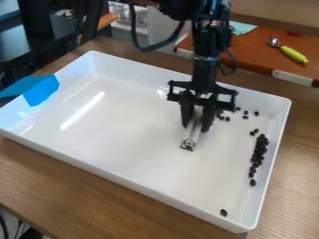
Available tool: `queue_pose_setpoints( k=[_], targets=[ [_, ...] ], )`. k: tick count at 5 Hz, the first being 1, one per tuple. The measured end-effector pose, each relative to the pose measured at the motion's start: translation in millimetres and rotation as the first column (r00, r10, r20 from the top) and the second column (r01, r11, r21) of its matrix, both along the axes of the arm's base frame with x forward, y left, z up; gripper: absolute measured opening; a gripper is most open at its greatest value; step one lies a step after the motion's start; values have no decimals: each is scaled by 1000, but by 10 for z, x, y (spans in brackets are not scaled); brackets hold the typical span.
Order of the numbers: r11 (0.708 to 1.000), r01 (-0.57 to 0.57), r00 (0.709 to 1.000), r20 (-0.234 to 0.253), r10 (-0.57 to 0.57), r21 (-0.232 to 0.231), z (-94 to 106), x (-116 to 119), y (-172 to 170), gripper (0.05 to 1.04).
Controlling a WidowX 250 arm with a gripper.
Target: Sweep into pile
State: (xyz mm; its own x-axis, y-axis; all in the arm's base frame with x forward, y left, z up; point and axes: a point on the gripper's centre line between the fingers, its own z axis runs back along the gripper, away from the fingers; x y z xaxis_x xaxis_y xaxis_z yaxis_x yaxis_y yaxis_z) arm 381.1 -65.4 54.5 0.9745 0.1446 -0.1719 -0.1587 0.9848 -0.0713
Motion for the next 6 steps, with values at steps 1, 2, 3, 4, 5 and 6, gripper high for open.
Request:
queue_pose_setpoints(
  k=[1,2,3,4,5,6],
  targets=[
    [999,21,1000,-20,-22,-27,-8,-5,-207,379],
    [998,25,999,-35,-27,-59,3,17,-346,379],
    [996,18,998,-53,-23,-87,2,72,-487,379],
    [992,30,996,-79,-40,-125,23,69,-566,379],
    [981,61,995,-61,-74,-181,35,80,-635,379],
    [972,49,997,-51,-62,-231,30,102,-650,379]
  ],
)
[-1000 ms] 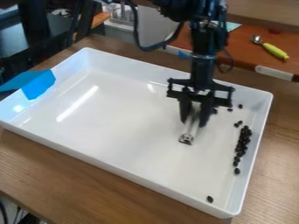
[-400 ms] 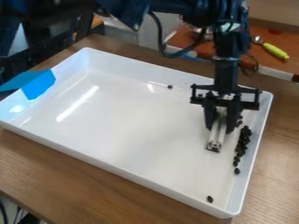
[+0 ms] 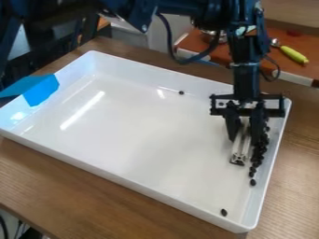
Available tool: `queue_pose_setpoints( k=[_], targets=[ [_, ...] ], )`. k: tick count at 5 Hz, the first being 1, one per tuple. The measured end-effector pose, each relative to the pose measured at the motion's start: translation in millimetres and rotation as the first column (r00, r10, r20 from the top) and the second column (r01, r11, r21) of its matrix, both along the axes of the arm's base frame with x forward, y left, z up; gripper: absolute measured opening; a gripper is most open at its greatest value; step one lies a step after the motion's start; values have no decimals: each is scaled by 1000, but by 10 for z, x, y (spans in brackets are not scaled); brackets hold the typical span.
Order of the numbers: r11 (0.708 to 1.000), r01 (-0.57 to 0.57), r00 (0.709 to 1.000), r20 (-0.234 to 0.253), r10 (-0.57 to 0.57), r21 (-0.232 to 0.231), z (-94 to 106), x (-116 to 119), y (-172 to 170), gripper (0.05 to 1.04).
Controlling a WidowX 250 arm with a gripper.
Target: Sweep into pile
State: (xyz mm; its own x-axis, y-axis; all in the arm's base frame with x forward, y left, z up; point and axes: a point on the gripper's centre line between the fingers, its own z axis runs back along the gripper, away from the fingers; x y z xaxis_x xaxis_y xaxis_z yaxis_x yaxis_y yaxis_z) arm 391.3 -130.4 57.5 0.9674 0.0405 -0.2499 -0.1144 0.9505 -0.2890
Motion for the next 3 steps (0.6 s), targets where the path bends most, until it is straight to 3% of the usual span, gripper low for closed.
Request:
queue_pose_setpoints(
  k=[1,2,3],
  targets=[
    [998,-50,999,8,50,-33,-15,26,-14,379],
    [997,-73,997,13,73,-30,-17,12,-12,379],
    [996,-20,995,-100,28,82,258,-73,396,379]
  ],
)
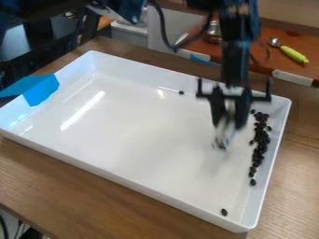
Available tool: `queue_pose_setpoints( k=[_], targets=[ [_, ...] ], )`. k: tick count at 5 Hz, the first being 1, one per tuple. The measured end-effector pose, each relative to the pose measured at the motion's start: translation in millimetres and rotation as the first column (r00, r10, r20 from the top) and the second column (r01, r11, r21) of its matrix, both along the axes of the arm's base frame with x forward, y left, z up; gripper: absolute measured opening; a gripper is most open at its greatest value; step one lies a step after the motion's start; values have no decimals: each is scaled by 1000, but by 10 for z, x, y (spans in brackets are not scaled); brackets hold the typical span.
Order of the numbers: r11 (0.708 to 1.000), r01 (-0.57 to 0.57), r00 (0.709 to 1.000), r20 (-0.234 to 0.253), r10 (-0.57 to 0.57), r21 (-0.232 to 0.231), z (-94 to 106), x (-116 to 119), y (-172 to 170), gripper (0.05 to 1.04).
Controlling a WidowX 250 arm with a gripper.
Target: Sweep into pile
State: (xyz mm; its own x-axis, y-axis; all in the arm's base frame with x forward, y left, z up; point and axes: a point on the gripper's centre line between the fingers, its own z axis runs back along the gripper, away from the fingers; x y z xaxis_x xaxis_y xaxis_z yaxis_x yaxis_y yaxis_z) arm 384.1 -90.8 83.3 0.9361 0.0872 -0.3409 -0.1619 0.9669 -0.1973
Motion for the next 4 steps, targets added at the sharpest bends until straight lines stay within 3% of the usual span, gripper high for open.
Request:
queue_pose_setpoints(
  k=[1,2,4],
  targets=[
    [998,-60,996,67,61,-23,441,35,542,379],
    [992,-105,986,123,112,-66,604,28,1038,379],
    [991,-133,988,83,131,17,517,-94,1593,379]
  ],
)
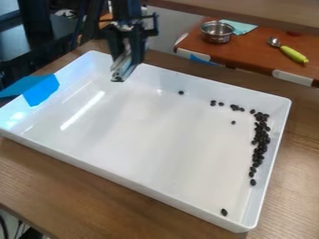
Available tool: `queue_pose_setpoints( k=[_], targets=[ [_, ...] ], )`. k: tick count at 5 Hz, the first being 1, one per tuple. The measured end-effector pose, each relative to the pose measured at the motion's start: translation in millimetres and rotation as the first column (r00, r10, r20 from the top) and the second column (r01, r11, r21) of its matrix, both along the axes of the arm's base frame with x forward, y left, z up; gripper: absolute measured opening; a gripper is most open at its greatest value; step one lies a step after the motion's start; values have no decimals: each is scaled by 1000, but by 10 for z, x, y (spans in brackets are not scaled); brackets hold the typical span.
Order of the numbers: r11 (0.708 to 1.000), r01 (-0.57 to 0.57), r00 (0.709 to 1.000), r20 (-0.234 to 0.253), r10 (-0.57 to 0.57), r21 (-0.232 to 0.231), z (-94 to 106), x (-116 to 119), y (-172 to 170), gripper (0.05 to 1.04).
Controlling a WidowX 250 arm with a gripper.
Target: Sweep into pile
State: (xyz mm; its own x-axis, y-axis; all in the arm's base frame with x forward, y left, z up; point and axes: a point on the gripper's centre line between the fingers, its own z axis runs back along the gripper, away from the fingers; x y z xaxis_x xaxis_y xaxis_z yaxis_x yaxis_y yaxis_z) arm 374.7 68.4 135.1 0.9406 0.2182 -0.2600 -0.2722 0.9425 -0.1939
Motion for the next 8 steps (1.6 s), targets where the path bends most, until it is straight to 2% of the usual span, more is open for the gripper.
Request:
queue_pose_setpoints(
  k=[1,2,3,4,5,6,7,8],
  targets=[
    [998,25,999,-38,-23,52,-233,-56,-30,379],
    [995,45,998,-54,-41,94,-341,-62,-137,379],
    [992,39,996,-81,-30,118,-529,-28,-155,379],
    [991,51,992,-120,-36,126,-669,2,-129,379],
    [992,31,991,-131,-14,126,-716,106,-132,379],
    [992,28,991,-137,-11,123,-717,128,-230,379],
    [992,60,991,-129,-45,115,-730,163,-511,379],
    [990,101,986,-141,-86,100,-765,131,-592,379]
  ],
)
